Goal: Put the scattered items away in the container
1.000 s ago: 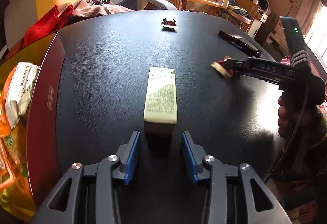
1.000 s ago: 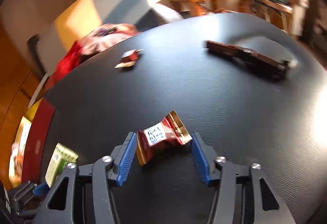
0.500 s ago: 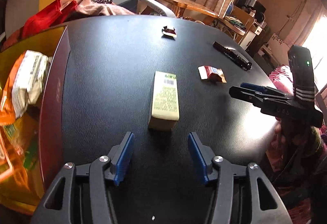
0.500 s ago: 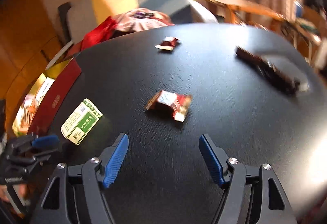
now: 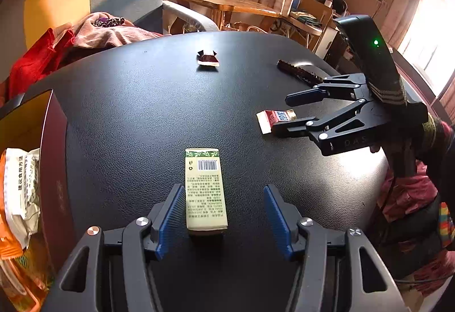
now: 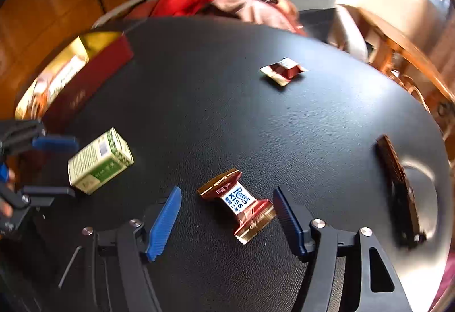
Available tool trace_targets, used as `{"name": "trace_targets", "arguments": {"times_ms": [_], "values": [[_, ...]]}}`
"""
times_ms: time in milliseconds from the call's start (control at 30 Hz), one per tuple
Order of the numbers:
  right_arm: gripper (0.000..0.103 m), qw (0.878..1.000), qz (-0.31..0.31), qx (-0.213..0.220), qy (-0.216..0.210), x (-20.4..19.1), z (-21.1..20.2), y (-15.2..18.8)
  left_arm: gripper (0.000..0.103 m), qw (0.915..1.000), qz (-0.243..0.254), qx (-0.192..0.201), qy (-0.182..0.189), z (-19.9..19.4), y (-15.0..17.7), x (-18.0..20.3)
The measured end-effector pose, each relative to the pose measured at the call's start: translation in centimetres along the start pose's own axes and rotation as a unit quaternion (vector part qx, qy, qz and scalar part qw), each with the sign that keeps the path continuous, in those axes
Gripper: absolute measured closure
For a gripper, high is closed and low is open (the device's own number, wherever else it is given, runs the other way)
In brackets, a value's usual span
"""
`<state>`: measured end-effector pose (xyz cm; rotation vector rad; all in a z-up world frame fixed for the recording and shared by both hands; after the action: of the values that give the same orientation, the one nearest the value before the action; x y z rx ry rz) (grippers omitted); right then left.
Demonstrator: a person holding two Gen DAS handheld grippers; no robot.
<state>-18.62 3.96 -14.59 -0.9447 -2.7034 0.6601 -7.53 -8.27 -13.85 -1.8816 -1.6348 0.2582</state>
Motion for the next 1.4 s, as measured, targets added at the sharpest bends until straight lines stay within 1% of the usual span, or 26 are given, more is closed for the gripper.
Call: {"name": "trace_targets", "arguments": {"times_ms": [67, 133, 200, 267, 300, 333, 367, 433, 533, 600, 633, 667, 700, 800, 900, 1000, 1067, 1200, 1267, 1400], "values": [[0.039, 1.0, -0.02, -0.013, -0.006, -0.1, 0.6, -0.3, 0.045, 1.0, -0.005, -0.005, 0.0, 0.5, -0.1, -0.3], [0.051, 0.999, -0.037, -0.025, -0.01, -0.1, 1.2, -0.5, 0.045, 0.9999, -0.002, -0.013, -0.003, 1.0, -0.1, -0.3], [0.056, 0.998, -0.054, -0.043, -0.015, -0.1, 1.9, -0.4, 0.045, 0.9998, 0.0, -0.021, -0.004, 1.5, -0.1, -0.4], [0.058, 0.997, -0.059, -0.046, -0.014, -0.1, 2.0, -0.3, 0.045, 0.9997, -0.001, -0.026, -0.006, 2.0, -0.1, -0.4], [0.065, 0.997, -0.059, -0.044, -0.014, 0.0, 2.0, -0.2, 0.045, 0.9996, -0.003, -0.027, -0.008, 2.2, -0.1, -0.5], [0.075, 0.998, -0.055, -0.041, -0.01, 0.2, 1.9, -0.2, 0.045, 0.9995, -0.008, -0.03, -0.007, 2.5, -0.1, -0.7], [0.078, 0.998, -0.05, -0.037, -0.007, 0.3, 1.7, -0.2, 0.045, 0.9993, -0.014, -0.033, -0.007, 2.7, 0.0, -0.8], [0.078, 0.999, -0.039, -0.031, 0.001, 0.4, 1.4, 0.2, 0.045, 0.999, -0.028, -0.032, -0.011, 2.9, 0.3, -1.2], [0.078, 1.0, -0.012, -0.019, 0.008, 0.2, 0.8, 1.1, 0.057, 0.9986, -0.043, -0.025, -0.02, 2.7, 1.1, -1.7], [0.078, 1.0, 0.008, -0.01, 0.015, -0.2, 0.2, 1.6, 0.058, 0.9984, -0.048, -0.022, -0.021, 2.4, 1.4, -1.7], [0.078, 1.0, 0.018, -0.006, 0.017, -0.4, 0.0, 1.9, 0.066, 0.9984, -0.048, -0.019, -0.022, 2.2, 1.7, -1.6], [0.078, 0.999, 0.031, -0.001, 0.017, -0.7, -0.3, 2.3, 0.069, 0.9985, -0.047, -0.017, -0.023, 2.1, 2.0, -1.6], [0.078, 0.999, 0.046, 0.006, 0.016, -1.0, -0.5, 3.0, 0.069, 0.9985, -0.047, -0.014, -0.025, 1.9, 2.3, -1.5], [0.078, 0.996, 0.081, 0.022, 0.019, -2.0, -1.2, 3.9, 0.07, 0.9985, -0.049, -0.009, -0.025, 1.3, 3.1, -1.2], [0.078, 0.993, 0.115, 0.034, 0.02, -3.6, -1.0, 4.6, 0.072, 0.9984, -0.051, -0.003, -0.024, 0.5, 3.6, -0.9], [0.078, 0.99, 0.135, 0.043, 0.012, -5.2, -1.4, 5.2, 0.073, 0.9984, -0.051, 0.008, -0.022, -0.5, 4.1, -0.5], [0.078, 0.989, 0.142, 0.046, 0.01, -6.1, -1.6, 5.7, 0.073, 0.9985, -0.047, 0.015, -0.023, -1.3, 4.4, -0.2], [0.078, 0.986, 0.154, 0.056, -0.015, -8.0, -2.4, 6.0, 0.073, 0.9984, -0.045, 0.027, -0.023, -2.6, 4.8, 0.1], [0.078, 0.987, 0.148, 0.062, -0.024, -9.0, -2.7, 5.5, 0.073, 0.998, -0.047, 0.034, -0.023, -3.3, 4.9, 0.0], [0.078, 0.986, 0.142, 0.078, -0.043, -10.6, -3.6, 4.2, 0.073, 0.9963, -0.048, 0.066, -0.027, -5.6, 4.3, -0.3]]}}
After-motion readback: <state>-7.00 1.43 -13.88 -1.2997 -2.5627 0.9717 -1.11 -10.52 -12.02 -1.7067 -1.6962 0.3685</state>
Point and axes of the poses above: each gripper's, at about its wrist camera, not at the fingertips, and z roughly the way its jaws point, x to its right, y to its underside, the point moved 4 cm from there along z, roughly the way its jaws point, and after that the axes turned 4 degrees about y, right-handed, at the moved point
